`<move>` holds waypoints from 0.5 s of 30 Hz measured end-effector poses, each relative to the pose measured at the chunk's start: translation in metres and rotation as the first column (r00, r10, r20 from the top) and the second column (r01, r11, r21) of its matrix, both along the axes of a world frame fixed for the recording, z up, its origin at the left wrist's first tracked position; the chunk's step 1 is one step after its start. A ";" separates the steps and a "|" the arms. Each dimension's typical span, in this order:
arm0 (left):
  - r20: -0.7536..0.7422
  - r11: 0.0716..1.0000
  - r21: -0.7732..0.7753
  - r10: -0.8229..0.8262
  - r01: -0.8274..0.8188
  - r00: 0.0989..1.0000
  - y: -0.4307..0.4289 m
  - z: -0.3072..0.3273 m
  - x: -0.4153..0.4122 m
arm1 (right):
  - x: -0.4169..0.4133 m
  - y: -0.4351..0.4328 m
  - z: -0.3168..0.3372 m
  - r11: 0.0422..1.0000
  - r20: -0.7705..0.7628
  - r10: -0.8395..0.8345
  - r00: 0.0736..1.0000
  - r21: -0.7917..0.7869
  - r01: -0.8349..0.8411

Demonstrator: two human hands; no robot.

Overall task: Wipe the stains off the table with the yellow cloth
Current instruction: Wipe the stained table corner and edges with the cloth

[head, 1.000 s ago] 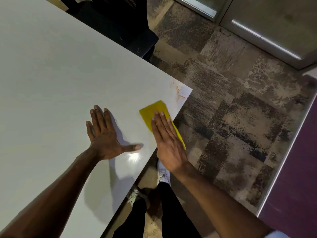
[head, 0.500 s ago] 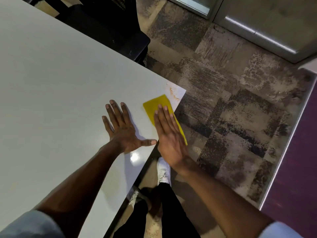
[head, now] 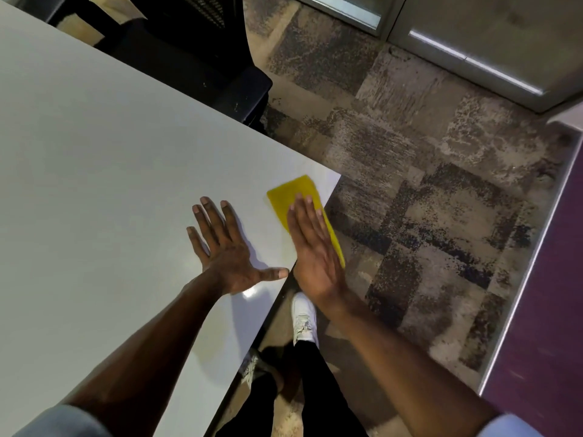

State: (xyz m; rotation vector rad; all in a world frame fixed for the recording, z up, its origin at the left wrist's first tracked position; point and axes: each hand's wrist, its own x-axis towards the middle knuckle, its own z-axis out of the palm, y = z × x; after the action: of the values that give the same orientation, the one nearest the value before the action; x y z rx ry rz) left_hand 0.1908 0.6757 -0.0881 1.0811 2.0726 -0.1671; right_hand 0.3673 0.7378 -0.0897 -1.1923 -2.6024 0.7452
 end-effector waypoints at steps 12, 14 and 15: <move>-0.063 0.998 -0.059 -0.008 0.004 0.998 0.009 0.012 0.005 | -0.017 0.086 -0.013 0.975 0.026 -0.215 0.976 -0.052 0.216; -0.065 0.998 -0.060 -0.008 0.004 0.998 0.008 0.012 0.005 | -0.014 0.071 -0.012 0.982 0.019 -0.185 0.983 -0.029 0.185; -0.055 0.998 -0.059 -0.008 0.005 0.998 0.006 0.012 0.005 | -0.011 0.055 -0.011 0.986 -0.001 -0.167 0.986 -0.016 0.167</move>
State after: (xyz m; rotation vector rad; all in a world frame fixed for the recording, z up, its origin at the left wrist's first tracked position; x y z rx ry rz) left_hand 0.1956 0.6820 -0.0760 1.0587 2.1000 -0.2626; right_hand 0.3563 0.7928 -0.1004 -1.3927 -2.4607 0.7331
